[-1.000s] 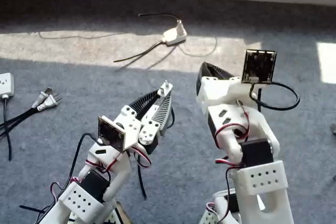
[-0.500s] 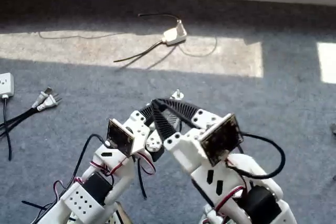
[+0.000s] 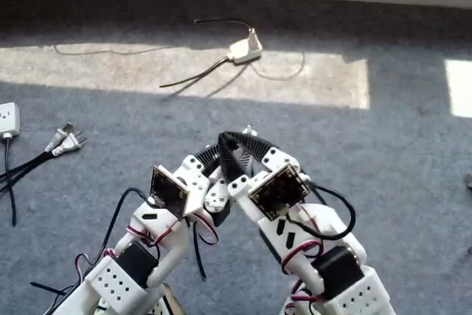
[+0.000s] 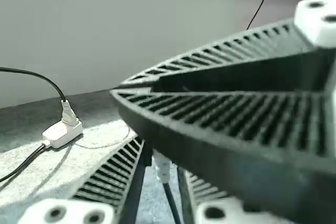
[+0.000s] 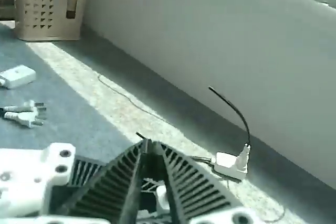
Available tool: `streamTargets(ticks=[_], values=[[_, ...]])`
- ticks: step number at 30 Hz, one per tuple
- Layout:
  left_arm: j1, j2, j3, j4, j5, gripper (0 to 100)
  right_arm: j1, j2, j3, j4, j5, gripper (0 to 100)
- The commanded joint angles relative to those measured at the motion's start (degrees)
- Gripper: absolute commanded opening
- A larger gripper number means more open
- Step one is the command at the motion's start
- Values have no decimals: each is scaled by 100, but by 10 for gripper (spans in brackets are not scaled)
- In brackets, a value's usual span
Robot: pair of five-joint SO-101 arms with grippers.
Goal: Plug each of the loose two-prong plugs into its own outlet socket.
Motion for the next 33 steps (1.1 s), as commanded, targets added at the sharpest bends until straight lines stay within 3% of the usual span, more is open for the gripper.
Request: streamTargets(ticks=[1, 8, 17, 26, 33], values=[[66, -92, 127, 0, 26, 5, 576, 119, 426, -655, 193, 7], [66, -92, 127, 0, 26, 5, 1130, 1895, 541, -1710, 413, 7], [-22, -92, 127, 0, 26, 5, 2246, 5358, -1077, -2316, 369, 7], [-374, -92, 127, -26, 26, 5, 2651, 5604, -1323, -2281, 325, 7], [-840, -48, 127, 0, 53, 6, 3152, 5631, -1270, -2273, -1240, 7]])
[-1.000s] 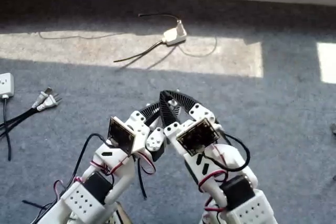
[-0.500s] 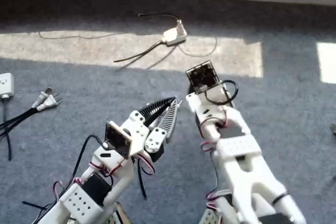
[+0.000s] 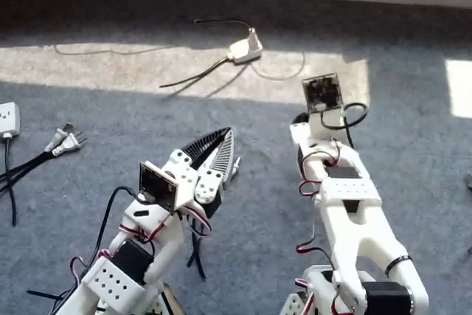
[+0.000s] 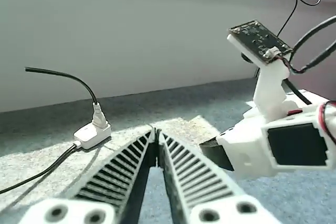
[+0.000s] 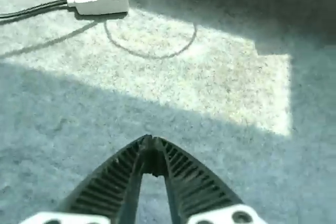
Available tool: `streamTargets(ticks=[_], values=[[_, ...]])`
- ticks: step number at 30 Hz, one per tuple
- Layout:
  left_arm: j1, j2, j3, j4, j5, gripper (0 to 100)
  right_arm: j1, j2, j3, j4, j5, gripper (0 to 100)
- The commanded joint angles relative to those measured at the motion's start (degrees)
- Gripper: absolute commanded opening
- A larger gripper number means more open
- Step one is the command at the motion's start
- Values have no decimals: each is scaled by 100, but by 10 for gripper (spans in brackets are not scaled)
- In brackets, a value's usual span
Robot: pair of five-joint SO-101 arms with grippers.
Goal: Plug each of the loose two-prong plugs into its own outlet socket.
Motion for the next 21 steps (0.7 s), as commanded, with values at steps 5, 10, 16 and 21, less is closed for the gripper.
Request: streamTargets(ticks=[5, 10, 16, 21], values=[[-681, 4, -22, 563, 35, 10, 110, 426, -330, 435, -1582, 7], [-391, 13, -1059, 2646, 44, 82, 110, 1780, -1490, 1543, -1732, 7], [-233, 145, -1481, 3323, 26, 88, 110, 3002, -2870, 2686, -1732, 7], [-400, 2229, -2431, 3314, 18, 88, 110, 3257, -3231, 2923, -1723, 8]])
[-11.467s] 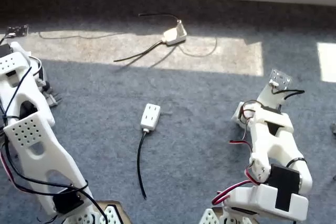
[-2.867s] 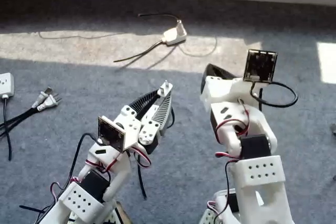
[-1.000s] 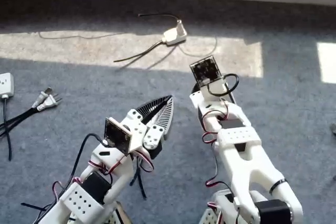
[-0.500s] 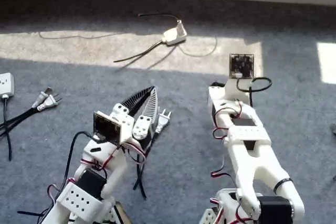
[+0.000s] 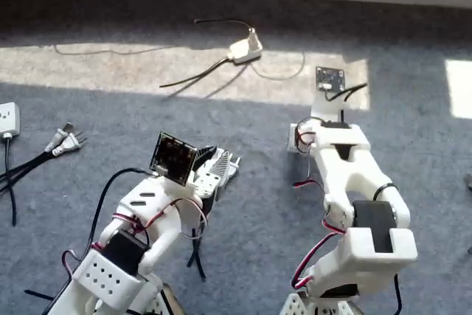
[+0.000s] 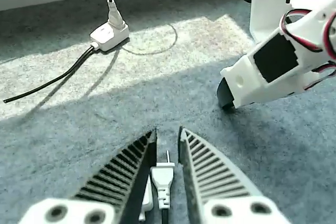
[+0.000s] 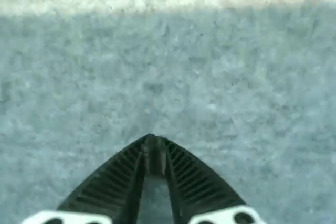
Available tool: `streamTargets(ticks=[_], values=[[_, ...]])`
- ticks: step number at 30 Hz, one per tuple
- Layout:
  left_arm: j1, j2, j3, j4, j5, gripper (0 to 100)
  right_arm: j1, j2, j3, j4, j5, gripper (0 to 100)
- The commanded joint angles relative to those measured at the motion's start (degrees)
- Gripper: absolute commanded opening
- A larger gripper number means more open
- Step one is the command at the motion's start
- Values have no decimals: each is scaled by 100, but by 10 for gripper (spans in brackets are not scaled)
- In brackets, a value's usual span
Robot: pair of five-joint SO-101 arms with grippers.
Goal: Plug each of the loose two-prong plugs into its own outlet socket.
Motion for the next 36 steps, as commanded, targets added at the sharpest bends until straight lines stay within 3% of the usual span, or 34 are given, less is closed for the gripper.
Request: streamTargets(ticks=[1, 6, 10, 12, 24, 29, 36], values=[[-136, 2343, -1323, 44, 35, 88, 31, 13, -338, 75, -62, 8], [-136, 5516, -3327, 1090, 62, 88, 31, 22, -347, 75, -62, 9], [-145, 6607, -4541, 2277, 62, 88, 31, 31, -365, 66, -44, 9], [-145, 6844, -4760, 2497, 114, 88, 31, 31, -365, 57, -44, 9], [259, 7090, -4699, 2462, 466, 88, 31, 31, -365, 57, -26, 9], [251, 7090, -4189, 1705, 659, 161, 31, 31, -365, 57, -26, 9], [-40, 7204, -4084, 1556, 659, 162, 31, 31, -356, 57, -18, 9]])
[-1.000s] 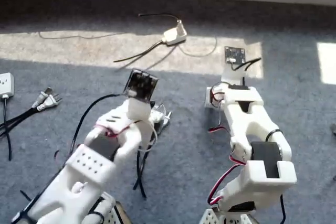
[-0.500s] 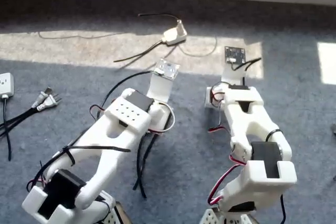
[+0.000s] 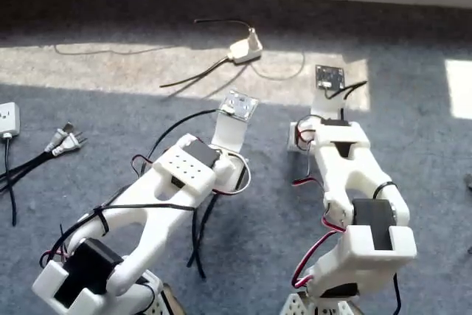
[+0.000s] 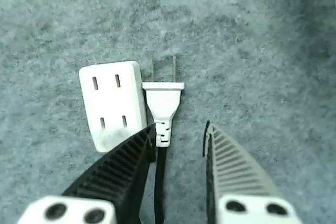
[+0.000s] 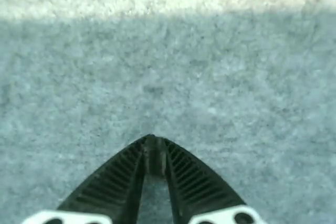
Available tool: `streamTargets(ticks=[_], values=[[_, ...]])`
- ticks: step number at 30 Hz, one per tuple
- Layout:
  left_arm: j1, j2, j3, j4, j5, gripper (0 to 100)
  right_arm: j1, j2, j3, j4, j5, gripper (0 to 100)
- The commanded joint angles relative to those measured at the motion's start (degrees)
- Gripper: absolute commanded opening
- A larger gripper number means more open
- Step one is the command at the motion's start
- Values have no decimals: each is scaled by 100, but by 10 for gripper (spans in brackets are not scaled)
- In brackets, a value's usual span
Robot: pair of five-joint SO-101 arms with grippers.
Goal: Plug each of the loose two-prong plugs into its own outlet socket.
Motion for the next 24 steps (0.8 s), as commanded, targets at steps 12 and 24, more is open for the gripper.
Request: streamTargets(ticks=[12, 24], values=[[-365, 2554, -2299, 1160, 44, 161, 31, -22, -251, -4, -18, 9], [-646, 2721, -2598, 1116, 35, 160, 22, -22, -259, -4, -18, 9]])
